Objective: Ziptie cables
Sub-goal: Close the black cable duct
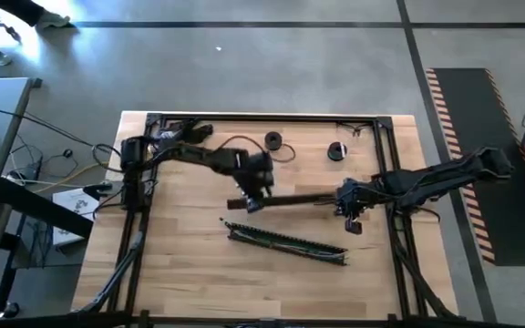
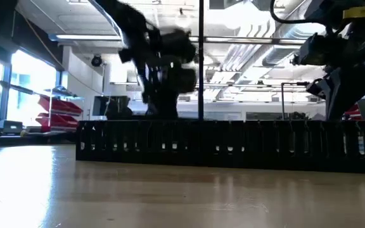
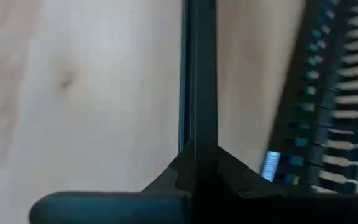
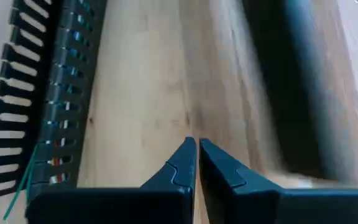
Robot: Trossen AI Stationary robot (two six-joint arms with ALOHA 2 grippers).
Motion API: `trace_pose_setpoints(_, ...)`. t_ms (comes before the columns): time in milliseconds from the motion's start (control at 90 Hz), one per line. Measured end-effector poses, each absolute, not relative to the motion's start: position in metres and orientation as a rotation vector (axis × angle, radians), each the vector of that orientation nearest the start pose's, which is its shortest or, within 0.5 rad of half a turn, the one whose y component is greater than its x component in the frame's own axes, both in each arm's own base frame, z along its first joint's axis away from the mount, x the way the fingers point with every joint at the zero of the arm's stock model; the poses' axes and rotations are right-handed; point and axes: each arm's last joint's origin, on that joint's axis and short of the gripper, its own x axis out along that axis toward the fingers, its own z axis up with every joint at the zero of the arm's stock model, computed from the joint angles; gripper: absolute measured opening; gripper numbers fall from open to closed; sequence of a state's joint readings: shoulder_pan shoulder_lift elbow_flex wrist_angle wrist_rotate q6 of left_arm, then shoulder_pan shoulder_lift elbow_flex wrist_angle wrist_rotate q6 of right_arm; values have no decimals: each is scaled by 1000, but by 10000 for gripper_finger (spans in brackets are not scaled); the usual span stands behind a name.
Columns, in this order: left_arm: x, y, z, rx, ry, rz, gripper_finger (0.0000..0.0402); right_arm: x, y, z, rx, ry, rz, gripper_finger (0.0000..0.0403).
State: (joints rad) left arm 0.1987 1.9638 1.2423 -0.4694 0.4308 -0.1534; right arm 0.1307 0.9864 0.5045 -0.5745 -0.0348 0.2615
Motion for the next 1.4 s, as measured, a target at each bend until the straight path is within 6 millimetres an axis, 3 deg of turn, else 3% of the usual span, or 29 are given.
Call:
trace_pose_setpoints(211, 374, 71, 127, -592, 1188, -136, 27, 165, 23, 180, 185, 1054, 9, 0)
trace_pose_setpoints(556, 373, 73, 127, -541, 1196, -95, 136, 170, 23, 183, 190, 1004, 18, 0)
trace_pose_setpoints(800, 365, 77, 150, -394, 1180, -55, 159, 173, 24, 185, 145, 961, 53, 11)
trace_pose_setpoints(911, 358, 81, 167, -341, 1166, -14, 159, 179, 23, 189, 77, 884, 61, 51)
trace_pose_setpoints(1056, 356, 73, 190, -315, 1098, -9, 159, 191, 12, 186, -62, 823, 51, 134)
trace_pose_setpoints(1256, 363, 20, 197, -227, 1084, 31, 159, 206, -19, 152, -257, 738, 66, 253)
trace_pose_setpoints(1400, 368, -19, 200, -168, 1018, 134, 159, 218, -41, 132, -245, 712, 121, 290)
